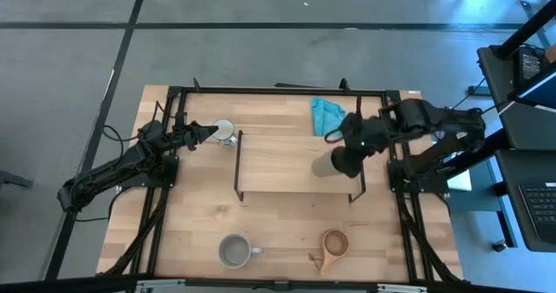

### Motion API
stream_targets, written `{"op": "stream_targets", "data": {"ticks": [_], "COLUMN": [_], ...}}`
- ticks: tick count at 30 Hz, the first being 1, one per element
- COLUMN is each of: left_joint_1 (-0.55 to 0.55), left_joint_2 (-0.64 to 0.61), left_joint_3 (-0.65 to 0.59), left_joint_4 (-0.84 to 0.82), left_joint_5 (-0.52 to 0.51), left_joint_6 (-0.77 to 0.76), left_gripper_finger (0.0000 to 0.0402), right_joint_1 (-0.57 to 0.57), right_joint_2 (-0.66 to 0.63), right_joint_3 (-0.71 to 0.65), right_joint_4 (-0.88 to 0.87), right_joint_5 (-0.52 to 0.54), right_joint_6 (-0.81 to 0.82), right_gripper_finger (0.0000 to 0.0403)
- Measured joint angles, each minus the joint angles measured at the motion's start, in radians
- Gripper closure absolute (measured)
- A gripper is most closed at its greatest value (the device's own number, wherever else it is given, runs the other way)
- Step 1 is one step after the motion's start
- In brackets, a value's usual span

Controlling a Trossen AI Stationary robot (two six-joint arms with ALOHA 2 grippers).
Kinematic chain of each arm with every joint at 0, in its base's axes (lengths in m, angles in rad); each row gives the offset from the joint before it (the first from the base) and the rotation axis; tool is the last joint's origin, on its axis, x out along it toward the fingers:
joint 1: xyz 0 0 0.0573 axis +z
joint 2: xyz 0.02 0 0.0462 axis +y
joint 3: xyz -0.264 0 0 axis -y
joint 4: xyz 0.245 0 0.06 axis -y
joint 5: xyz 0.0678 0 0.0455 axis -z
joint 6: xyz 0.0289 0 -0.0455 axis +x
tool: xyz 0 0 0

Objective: Stack small to large cups/mugs on shelf
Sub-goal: Put the gray cup on the shelf

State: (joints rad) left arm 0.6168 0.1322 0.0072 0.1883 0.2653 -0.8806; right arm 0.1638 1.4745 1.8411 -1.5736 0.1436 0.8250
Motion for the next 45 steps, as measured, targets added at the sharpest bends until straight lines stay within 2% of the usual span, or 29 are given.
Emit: {"op": "stream_targets", "data": {"ticks": [3,13,19,24,30,39,45], "left_joint_1": [0.000,0.000,0.000,0.000,0.000,0.000,0.000], "left_joint_2": [0.000,0.000,0.000,0.000,0.000,0.000,0.000], "left_joint_3": [0.000,0.000,0.000,0.000,0.000,0.000,0.000], "left_joint_4": [0.000,0.000,0.000,0.000,0.000,0.000,0.000], "left_joint_5": [0.000,0.000,0.001,0.001,0.001,0.001,0.000], "left_joint_6": [0.000,0.000,0.000,0.000,0.000,0.000,0.000], "left_gripper_finger": [0.0374,0.0374,0.0374,0.0374,0.0374,0.0374,0.0374], "right_joint_1": [-0.046,-0.150,-0.185,-0.225,-0.240,-0.254,-0.235], "right_joint_2": [-0.007,-0.008,-0.009,-0.009,-0.013,-0.063,-0.121], "right_joint_3": [-0.011,-0.012,-0.012,-0.013,-0.013,-0.014,-0.042], "right_joint_4": [0.001,0.003,0.003,0.003,0.003,0.003,0.002], "right_joint_5": [-0.006,-0.059,-0.104,-0.193,-0.092,-0.160,-0.161], "right_joint_6": [-0.056,-0.393,-0.496,-0.466,-0.446,-0.343,-0.308], "right_gripper_finger": [0.0393,0.0392,0.0391,0.0390,0.0389,0.0389,0.0389]}}
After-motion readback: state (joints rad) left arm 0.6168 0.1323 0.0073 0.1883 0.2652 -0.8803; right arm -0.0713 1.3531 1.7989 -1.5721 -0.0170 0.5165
